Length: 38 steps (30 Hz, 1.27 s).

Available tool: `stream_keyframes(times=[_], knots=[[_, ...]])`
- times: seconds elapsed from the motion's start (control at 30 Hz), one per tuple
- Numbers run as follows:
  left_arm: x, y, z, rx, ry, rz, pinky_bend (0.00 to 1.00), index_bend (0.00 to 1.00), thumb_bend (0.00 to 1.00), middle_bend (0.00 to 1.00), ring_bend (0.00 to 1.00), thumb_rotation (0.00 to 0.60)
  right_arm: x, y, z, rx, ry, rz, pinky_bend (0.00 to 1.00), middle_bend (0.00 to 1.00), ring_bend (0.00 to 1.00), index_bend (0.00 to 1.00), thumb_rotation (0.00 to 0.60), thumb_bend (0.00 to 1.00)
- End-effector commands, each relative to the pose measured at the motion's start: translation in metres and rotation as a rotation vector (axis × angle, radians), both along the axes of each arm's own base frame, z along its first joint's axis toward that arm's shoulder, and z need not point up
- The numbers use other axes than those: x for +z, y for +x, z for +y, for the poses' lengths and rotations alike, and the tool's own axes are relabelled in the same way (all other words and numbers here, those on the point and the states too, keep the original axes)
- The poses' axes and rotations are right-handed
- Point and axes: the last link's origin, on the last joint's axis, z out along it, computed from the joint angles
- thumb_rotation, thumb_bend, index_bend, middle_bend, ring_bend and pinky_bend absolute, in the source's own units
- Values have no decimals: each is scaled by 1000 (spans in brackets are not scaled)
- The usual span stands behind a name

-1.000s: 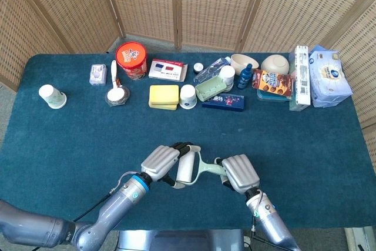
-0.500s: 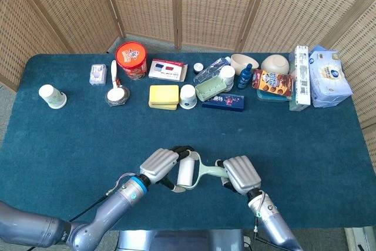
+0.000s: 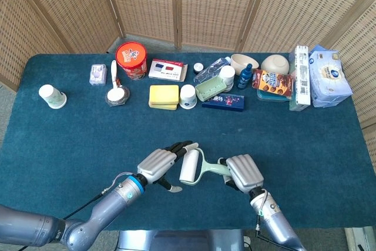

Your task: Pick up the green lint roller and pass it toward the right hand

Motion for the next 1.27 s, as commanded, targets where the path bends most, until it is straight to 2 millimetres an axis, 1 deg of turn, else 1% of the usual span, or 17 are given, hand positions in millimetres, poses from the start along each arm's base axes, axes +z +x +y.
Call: stream_keyframes(times=[0.03,0.13,0.3,0.33,0.37,0.4,0.47,0.63,0.73,0.83,0.9,1.07,1.17,1.27], knots=[[5,-1,-1,-5,-6,4,99,0,0,0,0,600,1,-1,-1,-1,-4,0,993,804,802,711,600,1000],[15,-5,-1,-10,15,14,42,0,0,0,0,600,2,-3,-2,-4,-9,0,993,804,802,711,600,1000],[43,-18,3,-14,93,31,23,0,0,0,0,600,6,-8,-3,-12,-21,6,993,805,803,711,600,1000],[54,-25,4,-19,125,51,23,0,0,0,0,600,7,-9,-4,-13,-26,8,993,804,802,711,600,1000],[71,-40,7,-1,187,81,23,0,0,0,0,600,10,-11,-5,-18,-34,5,993,804,802,711,600,1000],[80,-48,6,5,206,90,23,0,0,0,0,600,11,-11,-5,-18,-36,4,993,804,802,711,600,1000],[97,-66,7,19,249,110,23,0,0,0,0,600,13,-13,-5,-17,-41,2,993,804,802,711,600,1000],[129,-113,5,56,338,165,20,0,0,0,0,600,17,-15,-6,-18,-47,-1,993,805,802,711,600,1000],[144,-137,1,77,378,195,15,0,0,0,0,600,19,-16,-6,-20,-50,-3,993,804,802,711,600,1000],[162,-166,-6,105,428,226,14,0,0,0,0,600,20,-17,-7,-21,-50,-5,993,804,802,711,600,1000],[172,-186,-14,128,458,230,14,0,0,0,0,600,21,-18,-7,-20,-50,-7,993,804,802,711,600,1000],[193,-225,-34,186,515,247,14,0,0,0,0,600,23,-19,-7,-19,-53,-11,993,804,802,711,600,1000],[204,-245,-47,229,563,268,14,0,0,0,0,600,25,-19,-8,-19,-59,-11,992,804,802,711,600,1000],[209,-252,-55,235,598,275,14,0,0,0,0,600,25,-19,-8,-18,-60,-14,993,804,802,711,600,1000]])
